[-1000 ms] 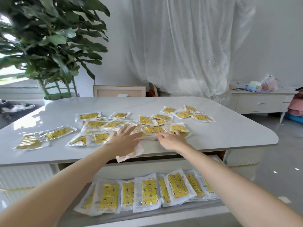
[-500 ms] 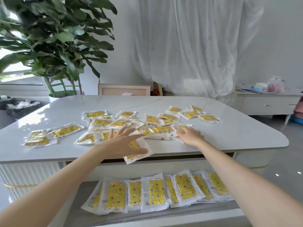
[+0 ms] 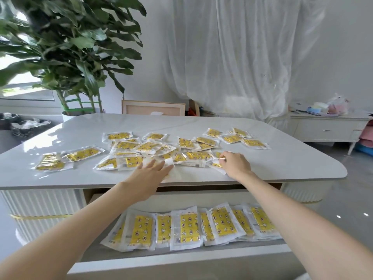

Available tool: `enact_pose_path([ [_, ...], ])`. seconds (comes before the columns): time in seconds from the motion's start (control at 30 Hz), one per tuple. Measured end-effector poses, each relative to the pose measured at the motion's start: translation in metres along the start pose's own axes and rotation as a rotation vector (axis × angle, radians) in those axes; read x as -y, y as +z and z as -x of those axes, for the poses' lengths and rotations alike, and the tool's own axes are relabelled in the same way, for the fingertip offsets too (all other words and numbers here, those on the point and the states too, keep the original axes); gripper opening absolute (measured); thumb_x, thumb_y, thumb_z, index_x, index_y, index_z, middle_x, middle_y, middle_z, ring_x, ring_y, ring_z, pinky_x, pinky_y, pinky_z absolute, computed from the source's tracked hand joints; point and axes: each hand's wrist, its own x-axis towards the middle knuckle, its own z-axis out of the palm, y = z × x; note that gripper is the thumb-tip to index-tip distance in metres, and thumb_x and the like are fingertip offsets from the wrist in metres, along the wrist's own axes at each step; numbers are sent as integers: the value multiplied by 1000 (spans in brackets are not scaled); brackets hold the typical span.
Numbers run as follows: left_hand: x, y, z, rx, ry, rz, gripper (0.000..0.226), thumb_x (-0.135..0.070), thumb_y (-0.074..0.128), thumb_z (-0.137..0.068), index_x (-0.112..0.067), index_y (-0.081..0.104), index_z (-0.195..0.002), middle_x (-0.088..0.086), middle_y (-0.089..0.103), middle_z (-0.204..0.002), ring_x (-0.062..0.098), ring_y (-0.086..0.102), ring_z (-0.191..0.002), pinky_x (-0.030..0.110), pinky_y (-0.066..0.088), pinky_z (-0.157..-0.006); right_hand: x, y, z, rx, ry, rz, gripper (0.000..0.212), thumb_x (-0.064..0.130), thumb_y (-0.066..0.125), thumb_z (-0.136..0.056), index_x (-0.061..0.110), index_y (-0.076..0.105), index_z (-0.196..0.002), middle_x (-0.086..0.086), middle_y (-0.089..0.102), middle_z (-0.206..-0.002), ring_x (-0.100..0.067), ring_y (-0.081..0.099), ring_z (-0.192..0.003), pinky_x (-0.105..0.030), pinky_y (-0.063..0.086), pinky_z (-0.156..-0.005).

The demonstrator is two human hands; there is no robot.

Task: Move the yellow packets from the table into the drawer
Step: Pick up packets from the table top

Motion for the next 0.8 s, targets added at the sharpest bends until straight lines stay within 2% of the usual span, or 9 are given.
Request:
enact_pose_path([
  [0.07, 3, -5, 4, -116, -51, 22, 81, 6, 44, -90, -29, 4, -151, -2, 19, -157, 25, 29, -141, 39, 48, -95, 1, -1, 5, -32, -55, 117, 21, 6, 44, -92, 15, 64, -89, -11, 63, -97, -30, 53, -83, -29, 40, -60],
  [0.1, 5, -7, 6, -166, -69, 44, 85, 10, 44, -86, -31, 6, -151, -3, 26, -154, 24, 42, -132, 29, 52, -75, 3, -3, 8, -54, -73, 186, 21, 1, 46, -87, 16, 59, -82, -10, 60, -90, -29, 52, -78, -28, 32, -54],
  [0.17, 9, -10, 9, -242, -85, 96, 89, 16, 43, -81, -33, 12, -150, -4, 42, -144, 22, 59, -109, 21, 37, -50, 5, -10, 13, -137, -87, 274, 26, -4, 49, -82, 20, 57, -84, -7, 60, -85, -30, 60, -82, -27, 31, -55],
  [0.23, 16, -13, 14, -319, -62, 149, 84, 15, 44, -83, -33, 21, -148, -4, 51, -134, 22, 61, -98, 24, 37, -51, 7, -20, 15, -268, -80, 270, 28, -3, 48, -85, 23, 56, -90, -5, 63, -87, -29, 63, -88, -29, 33, -60],
  [0.37, 23, -26, 30, -432, -4, 280, 50, -6, 46, -97, -29, 40, -141, 1, 60, -127, 27, 64, -101, 39, 55, -72, 13, -37, 20, -542, -128, 84, 26, -3, 45, -88, 14, 59, -101, -4, 65, -97, -29, 53, -97, -30, 30, -58],
  [0.5, 25, -39, 51, -421, -17, 442, 33, -25, 43, -99, -22, 58, -128, -1, 67, -119, 23, 64, -105, 38, 52, -84, 42, -50, 41, -674, -181, -204, 21, 13, 37, -98, 8, 57, -92, -1, 56, -79, -23, 47, -82, -31, 31, -56],
  [0.57, 26, -45, 61, -362, -26, 490, 29, -22, 49, -97, -20, 63, -123, -4, 69, -115, 16, 64, -99, 26, 49, -83, 58, -53, 49, -527, -206, -366, 27, 19, 36, -98, 8, 54, -81, -2, 52, -70, -24, 47, -73, -33, 32, -57],
  [0.67, 27, -45, 74, -205, -51, 484, 27, -20, 56, -94, -21, 67, -118, -7, 69, -111, 4, 58, -87, 14, 43, -75, 76, -45, 63, -142, -301, -497, 31, 21, 39, -94, 5, 50, -69, -11, 53, -65, -24, 47, -64, -32, 31, -59],
  [0.8, 34, -16, 85, 67, -42, 383, 25, -23, 57, -93, -27, 69, -115, -13, 68, -115, 4, 63, -100, 13, 45, -85, 93, -24, 91, 305, -465, -410, 34, 23, 42, -97, -3, 59, -83, -10, 45, -64, -19, 42, -59, -28, 33, -56],
])
